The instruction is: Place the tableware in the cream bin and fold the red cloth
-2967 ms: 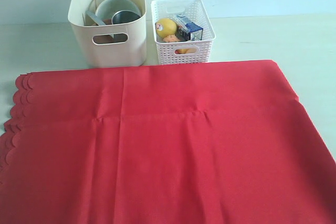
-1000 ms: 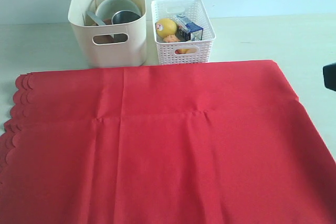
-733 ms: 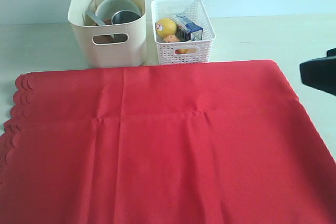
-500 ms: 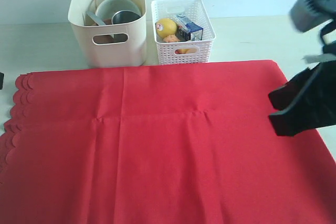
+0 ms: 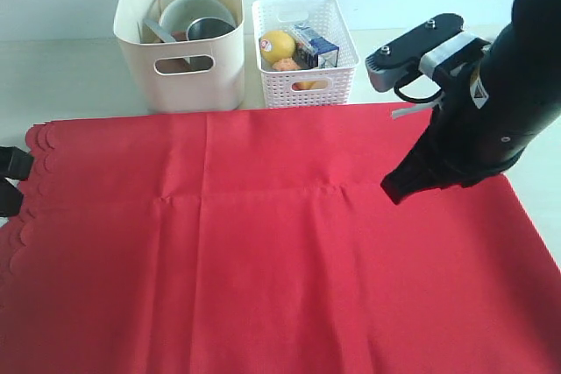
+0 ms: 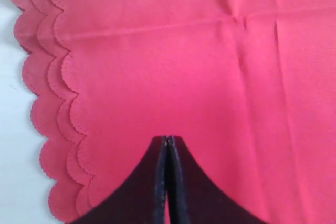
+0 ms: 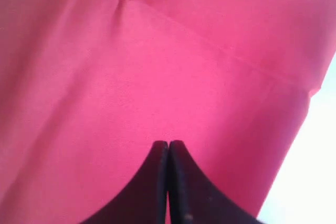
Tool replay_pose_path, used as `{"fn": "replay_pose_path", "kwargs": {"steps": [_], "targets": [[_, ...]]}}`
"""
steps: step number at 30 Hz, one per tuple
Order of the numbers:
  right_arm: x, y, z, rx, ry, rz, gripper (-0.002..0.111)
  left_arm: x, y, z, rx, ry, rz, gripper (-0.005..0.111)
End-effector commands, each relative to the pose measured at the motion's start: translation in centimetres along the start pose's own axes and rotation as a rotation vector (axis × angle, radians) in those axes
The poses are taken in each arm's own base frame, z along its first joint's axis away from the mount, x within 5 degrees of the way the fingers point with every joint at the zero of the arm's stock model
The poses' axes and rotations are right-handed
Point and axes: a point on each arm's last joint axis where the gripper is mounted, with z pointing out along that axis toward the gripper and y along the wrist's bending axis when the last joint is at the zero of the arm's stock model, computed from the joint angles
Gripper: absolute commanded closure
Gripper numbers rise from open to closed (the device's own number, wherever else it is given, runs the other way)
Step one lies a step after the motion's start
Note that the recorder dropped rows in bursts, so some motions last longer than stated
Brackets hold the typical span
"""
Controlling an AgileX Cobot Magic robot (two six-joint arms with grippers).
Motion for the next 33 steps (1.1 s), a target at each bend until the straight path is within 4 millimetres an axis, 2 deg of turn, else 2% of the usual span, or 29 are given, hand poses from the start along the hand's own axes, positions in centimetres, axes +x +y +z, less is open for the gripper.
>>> {"fn": "replay_pose_path", "kwargs": {"steps": [1,8,16,20,25,33], "targets": [[-0.8,-1.8,2.7,-0.055,0.055,0.081,0.108,-0.3,0.6,0.9,-0.029,0.046,0.017,0.107],[-0.9,-5.0,6.2,-0.096,0.101,0.208,0.108,-1.0,2.6,2.1,-0.028,0.114,-0.097,0.107],[-0.7,-7.9,8.5,-0.083,0.123,0.318,0.108,-1.9,4.0,3.2,-0.034,0.153,-0.149,0.107],[-1.4,-8.3,9.3,-0.087,0.126,0.333,0.108,-2.5,4.8,3.7,-0.037,0.165,-0.171,0.107],[-2.3,-8.4,11.6,-0.088,0.136,0.332,0.108,-3.3,5.7,5.4,-0.042,0.215,-0.185,0.107],[-2.5,-8.3,14.0,-0.089,0.142,0.334,0.108,-4.5,6.6,7.4,-0.054,0.265,-0.181,0.107]]}}
